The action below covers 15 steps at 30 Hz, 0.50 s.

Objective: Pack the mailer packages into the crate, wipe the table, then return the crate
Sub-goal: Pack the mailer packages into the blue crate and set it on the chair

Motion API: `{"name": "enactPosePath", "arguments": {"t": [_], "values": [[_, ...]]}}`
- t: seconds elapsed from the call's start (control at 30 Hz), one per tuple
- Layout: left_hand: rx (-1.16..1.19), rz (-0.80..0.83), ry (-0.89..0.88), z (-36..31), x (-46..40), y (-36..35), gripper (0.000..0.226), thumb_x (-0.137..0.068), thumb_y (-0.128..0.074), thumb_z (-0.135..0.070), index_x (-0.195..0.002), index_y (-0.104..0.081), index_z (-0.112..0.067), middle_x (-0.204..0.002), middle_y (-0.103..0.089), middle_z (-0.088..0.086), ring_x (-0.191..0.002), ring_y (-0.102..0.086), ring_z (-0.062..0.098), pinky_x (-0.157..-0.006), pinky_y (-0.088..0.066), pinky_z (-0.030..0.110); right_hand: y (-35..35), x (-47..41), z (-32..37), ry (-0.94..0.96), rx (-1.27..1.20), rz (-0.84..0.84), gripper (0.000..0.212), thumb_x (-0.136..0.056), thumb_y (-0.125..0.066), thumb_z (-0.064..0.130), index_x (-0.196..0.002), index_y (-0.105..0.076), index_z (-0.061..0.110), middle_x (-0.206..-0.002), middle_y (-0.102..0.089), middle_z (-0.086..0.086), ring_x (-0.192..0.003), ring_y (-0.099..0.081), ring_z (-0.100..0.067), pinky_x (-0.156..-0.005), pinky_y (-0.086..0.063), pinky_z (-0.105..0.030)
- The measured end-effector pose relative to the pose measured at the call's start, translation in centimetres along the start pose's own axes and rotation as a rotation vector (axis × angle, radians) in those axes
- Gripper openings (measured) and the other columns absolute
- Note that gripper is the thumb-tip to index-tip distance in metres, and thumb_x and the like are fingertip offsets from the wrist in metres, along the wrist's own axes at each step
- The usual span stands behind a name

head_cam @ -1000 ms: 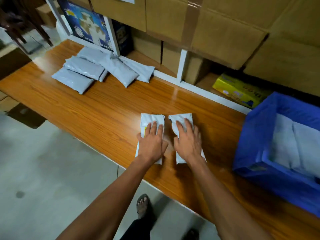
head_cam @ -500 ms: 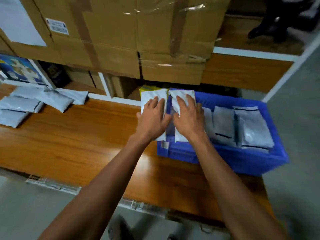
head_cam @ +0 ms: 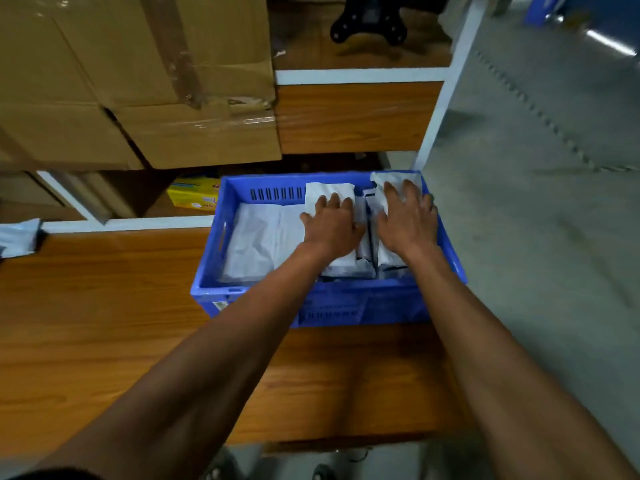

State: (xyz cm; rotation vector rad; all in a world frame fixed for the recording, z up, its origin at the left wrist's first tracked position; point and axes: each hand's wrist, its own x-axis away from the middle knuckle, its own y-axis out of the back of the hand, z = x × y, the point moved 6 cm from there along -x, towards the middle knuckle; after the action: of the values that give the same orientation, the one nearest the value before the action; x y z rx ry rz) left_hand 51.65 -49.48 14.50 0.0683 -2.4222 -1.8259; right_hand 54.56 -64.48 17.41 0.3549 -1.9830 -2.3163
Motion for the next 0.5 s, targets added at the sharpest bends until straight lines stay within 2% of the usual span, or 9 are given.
{"name": "enactPosePath", "arguments": {"t": [0.13, 0.33, 0.5], "values": [[-0.054, 0.058, 0.015, -1.4, -2.9, -2.5, 0.065, -0.102, -0.052, -0.051, -0.154, -0.039, -0.015, -0.163, -0.034, 0.019, -0.153, -0.025, 0.042, -0.112, -0.033, 0.072, -2.2, -1.8, -1.9, -0.005, 0.058, 0.063, 0.061, -0.108, -0.041, 0.049, -0.163, -0.031, 0.026, -0.169, -0.025, -0.017, -0.144, -0.034, -0.05, -0.115, -0.036, -0.059], [-0.046, 0.15, 0.025, -2.1, -3.3, -6.9, 0.071, -0.11, -0.026, -0.053, -0.169, -0.008, -0.017, -0.177, 0.005, 0.016, -0.163, 0.006, 0.038, -0.123, -0.012, 0.07, -6.4, -1.4, -3.0, 0.002, 0.025, 0.148, 0.062, -0.111, -0.026, 0.051, -0.167, -0.018, 0.027, -0.176, -0.008, -0.012, -0.156, -0.015, -0.048, -0.123, -0.022, -0.062], [0.021, 0.195, 0.054, -2.1, -4.1, -8.1, 0.072, -0.111, -0.017, -0.056, -0.17, -0.002, -0.018, -0.177, 0.014, 0.011, -0.163, 0.015, 0.033, -0.125, -0.003, 0.067, -8.0, -1.4, -3.2, -0.007, 0.019, 0.213, 0.064, -0.112, -0.022, 0.05, -0.169, -0.008, 0.026, -0.177, 0.008, -0.011, -0.162, 0.005, -0.042, -0.128, -0.009, -0.059]]}}
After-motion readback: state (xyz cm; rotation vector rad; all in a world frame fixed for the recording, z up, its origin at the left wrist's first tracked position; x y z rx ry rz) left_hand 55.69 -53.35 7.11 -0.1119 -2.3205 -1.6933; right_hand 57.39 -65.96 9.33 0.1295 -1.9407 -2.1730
